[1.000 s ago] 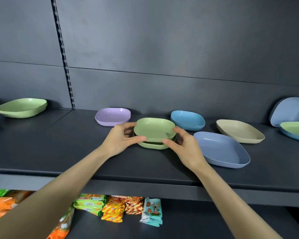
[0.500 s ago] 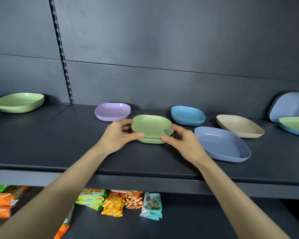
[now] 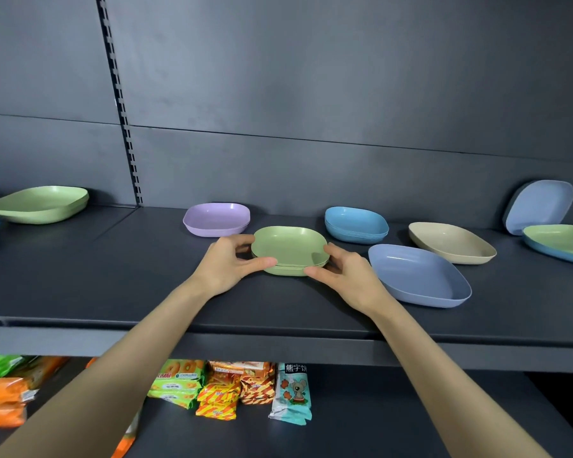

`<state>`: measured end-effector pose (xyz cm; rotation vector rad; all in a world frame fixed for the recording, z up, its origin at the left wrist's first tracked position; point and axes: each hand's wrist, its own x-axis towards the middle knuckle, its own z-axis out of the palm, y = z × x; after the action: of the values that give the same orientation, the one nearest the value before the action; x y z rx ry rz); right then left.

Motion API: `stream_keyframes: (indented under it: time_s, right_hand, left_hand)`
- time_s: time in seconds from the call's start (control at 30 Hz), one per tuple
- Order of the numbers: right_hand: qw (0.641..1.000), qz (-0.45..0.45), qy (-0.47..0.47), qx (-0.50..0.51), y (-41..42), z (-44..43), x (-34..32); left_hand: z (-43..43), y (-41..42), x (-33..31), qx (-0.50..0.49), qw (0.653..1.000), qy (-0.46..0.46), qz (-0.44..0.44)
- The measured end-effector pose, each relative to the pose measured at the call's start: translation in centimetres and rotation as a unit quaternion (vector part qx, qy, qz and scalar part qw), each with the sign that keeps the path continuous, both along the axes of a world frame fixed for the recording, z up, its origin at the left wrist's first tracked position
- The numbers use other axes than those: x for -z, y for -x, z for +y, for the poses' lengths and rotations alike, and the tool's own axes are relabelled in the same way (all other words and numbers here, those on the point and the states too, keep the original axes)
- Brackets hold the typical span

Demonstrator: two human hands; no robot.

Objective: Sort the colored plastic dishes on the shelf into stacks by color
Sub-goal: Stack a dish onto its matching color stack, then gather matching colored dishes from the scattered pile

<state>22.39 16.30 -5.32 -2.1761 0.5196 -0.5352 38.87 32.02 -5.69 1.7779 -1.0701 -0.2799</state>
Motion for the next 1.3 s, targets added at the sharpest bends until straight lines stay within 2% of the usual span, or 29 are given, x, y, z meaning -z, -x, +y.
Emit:
stream_keyframes:
  time_s: [0.17, 0.27, 0.37, 0.5, 0.77, 1.0, 1.3]
  right_hand:
    - [0.999, 0.020, 0.030, 0.015, 0.3, 0.3, -0.5]
    - [0.996, 0.055, 0.064, 0.014, 0.6, 0.8, -1.4]
    - [0.991, 0.071, 0.111, 0.024, 0.6, 0.3, -2.9]
    - [0.977, 0.077, 0.194, 0.047, 2.0, -1.1, -6.7]
    - [0.933, 0.081, 0.327, 0.128, 10.0, -5.9, -14.5]
    - [0.904, 0.090, 0.369, 0.198, 21.0, -11.2, -17.7]
    - [0.884, 0.111, 0.397, 0.219, 35.4, -18.3, -18.2]
  left_hand:
    - [0.4, 0.5, -0.6, 0.016, 0.999, -0.016, 0.023]
    - [0.8, 0.5, -1.3, 0.022, 0.998, -0.051, -0.011]
    - [0.7, 0.9, -3.3, 0.000, 0.992, -0.084, -0.092]
    - [0.1, 2.6, -7.5, -0.029, 0.959, -0.133, -0.247]
    - [-5.2, 8.0, -14.7, -0.009, 0.892, -0.119, -0.436]
    - [-11.8, 17.6, -17.0, 0.011, 0.858, -0.059, -0.510]
    - [-20.4, 31.6, -16.8, 0.008, 0.861, -0.025, -0.508]
